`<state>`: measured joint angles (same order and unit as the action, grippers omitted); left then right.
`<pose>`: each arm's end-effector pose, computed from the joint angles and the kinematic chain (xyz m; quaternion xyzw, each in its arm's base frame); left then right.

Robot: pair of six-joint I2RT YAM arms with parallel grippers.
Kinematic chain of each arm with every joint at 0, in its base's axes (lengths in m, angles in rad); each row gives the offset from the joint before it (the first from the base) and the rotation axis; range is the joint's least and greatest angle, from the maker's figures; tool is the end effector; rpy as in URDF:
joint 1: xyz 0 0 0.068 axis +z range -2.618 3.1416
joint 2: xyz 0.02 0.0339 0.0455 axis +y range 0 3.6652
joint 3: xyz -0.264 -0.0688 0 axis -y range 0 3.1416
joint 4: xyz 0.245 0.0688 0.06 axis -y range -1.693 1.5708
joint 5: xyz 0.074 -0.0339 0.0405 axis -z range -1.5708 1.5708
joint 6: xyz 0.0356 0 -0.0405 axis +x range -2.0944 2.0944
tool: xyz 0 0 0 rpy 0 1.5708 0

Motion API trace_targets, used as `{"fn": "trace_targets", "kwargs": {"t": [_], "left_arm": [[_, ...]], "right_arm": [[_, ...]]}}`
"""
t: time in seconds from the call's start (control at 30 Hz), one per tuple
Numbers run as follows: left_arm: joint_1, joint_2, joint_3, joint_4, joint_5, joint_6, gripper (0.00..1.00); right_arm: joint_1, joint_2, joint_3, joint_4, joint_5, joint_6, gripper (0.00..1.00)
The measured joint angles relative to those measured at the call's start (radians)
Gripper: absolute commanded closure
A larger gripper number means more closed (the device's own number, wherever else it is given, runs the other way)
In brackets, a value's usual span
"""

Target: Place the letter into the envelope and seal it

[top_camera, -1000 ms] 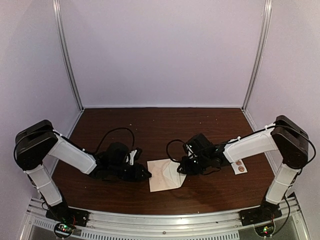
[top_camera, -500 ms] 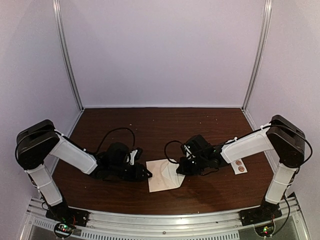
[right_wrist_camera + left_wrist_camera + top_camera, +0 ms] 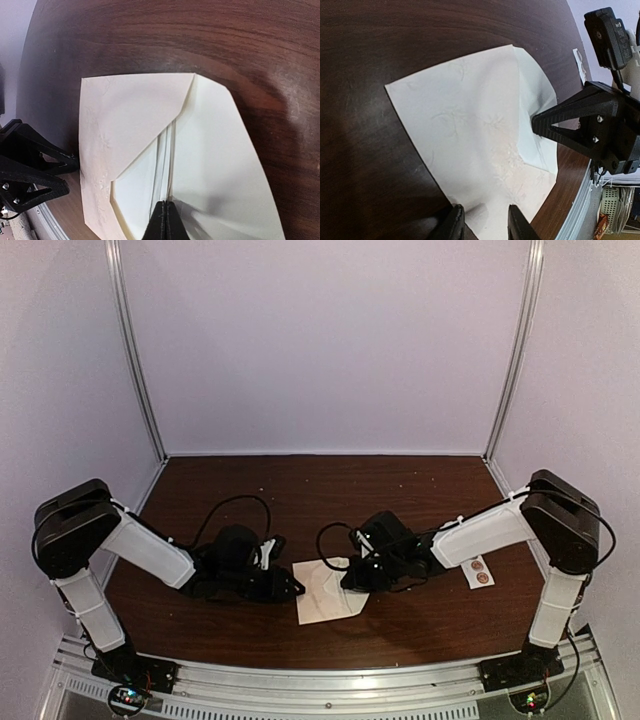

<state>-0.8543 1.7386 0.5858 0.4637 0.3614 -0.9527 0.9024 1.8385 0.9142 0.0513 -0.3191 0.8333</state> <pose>0.1883 -0.2354 0.1060 0.0328 0.8924 -0.4303 0.1321 0.2110 0.2852 0.1261 -0.0863 0.9254 0.3540 0.1043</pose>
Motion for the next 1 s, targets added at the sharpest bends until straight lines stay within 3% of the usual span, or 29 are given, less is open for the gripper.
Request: {"fn": "trace_targets", "kwargs": {"t": [0.2,0.53,0.7,1.0], "left_arm": [[0.000,0.001,0.000,0.002,0.002,0.000,0.70],[0.000,-0.047,0.000,-0.037,-0.021,0.000,0.67],[0.000,-0.086,0.000,-0.045,-0.026,0.000,0.66],[0.000,-0.063,-0.036,-0.003,-0.008,-0.024,0.66]], "right_arm": [[0.008,0.005,0.003,0.010,-0.005,0.003,0.98],[0.010,-0.065,-0.002,-0.027,0.008,0.003,0.75],[0.011,-0.123,-0.002,-0.031,0.012,0.006,0.69],[0.021,-0.080,-0.009,-0.009,0.003,0.032,0.65]]}}
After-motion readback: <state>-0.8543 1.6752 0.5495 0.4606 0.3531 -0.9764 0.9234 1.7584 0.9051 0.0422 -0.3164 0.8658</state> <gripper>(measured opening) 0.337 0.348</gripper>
